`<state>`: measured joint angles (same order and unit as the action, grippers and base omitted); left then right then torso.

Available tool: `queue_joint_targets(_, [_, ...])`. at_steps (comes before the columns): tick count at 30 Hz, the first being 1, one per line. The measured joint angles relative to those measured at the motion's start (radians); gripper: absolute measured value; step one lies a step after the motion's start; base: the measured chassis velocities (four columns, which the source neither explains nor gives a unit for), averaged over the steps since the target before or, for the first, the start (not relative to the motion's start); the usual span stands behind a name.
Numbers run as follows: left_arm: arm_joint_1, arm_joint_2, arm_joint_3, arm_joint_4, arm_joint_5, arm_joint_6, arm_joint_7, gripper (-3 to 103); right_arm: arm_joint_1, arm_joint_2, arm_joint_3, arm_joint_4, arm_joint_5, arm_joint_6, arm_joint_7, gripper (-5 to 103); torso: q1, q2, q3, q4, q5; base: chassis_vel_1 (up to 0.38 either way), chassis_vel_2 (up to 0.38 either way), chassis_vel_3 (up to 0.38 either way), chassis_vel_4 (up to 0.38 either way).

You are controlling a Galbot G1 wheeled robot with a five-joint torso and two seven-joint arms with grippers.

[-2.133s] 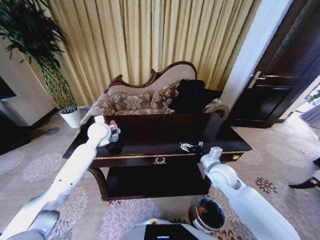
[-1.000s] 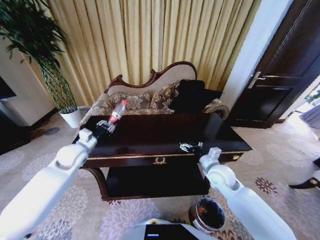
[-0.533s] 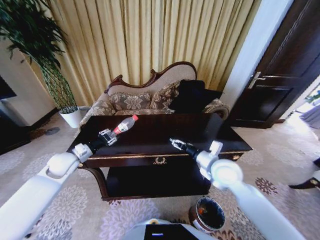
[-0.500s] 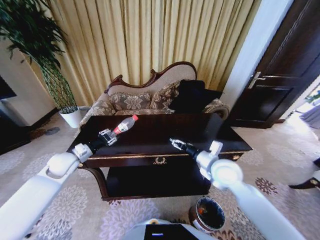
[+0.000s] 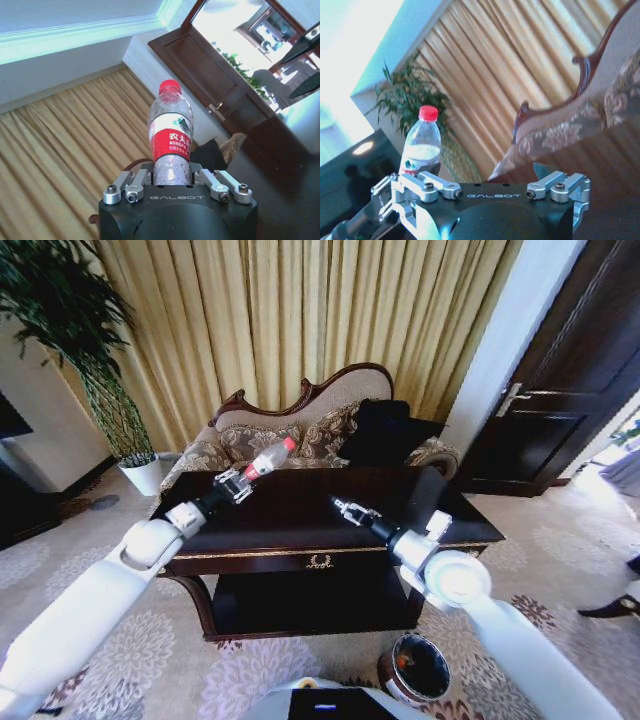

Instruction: Move to the front of the table and place the trash on the table into the trash bin.

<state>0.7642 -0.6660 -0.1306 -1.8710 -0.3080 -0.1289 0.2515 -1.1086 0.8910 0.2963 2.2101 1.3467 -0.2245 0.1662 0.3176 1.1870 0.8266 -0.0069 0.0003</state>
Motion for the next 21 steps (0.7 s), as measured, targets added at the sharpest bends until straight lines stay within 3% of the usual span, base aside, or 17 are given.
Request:
queue_joint_targets(3, [-0.036,-0.009,0.057,0.009,-0.007,-0.006,-0.004,32,-0.001,0.029,0.005,-0.014,-0.046,0.037,-0.040,100,0.000,0.000,0.000,0.0000,0.0001,0.000,0.000,0.000,0.000])
queue_joint_targets(8, [-0.080,-0.038,0.133,0.019,0.000,-0.014,-0.020,32,0.013,0.054,0.005,-0.014,-0.040,0.052,-0.071,100,0.000,0.000,0.000,-0.0001,0.0000,0.000,0.000,0.000,0.000])
queue_joint_targets(21, [-0.254,-0.096,0.305,0.060,-0.005,0.011,-0.058,32,0.070,-0.047,0.003,-0.046,0.005,0.011,-0.108,100,0.000,0.000,0.000,-0.0002,0.0001,0.000,0.000,0.000,0.000])
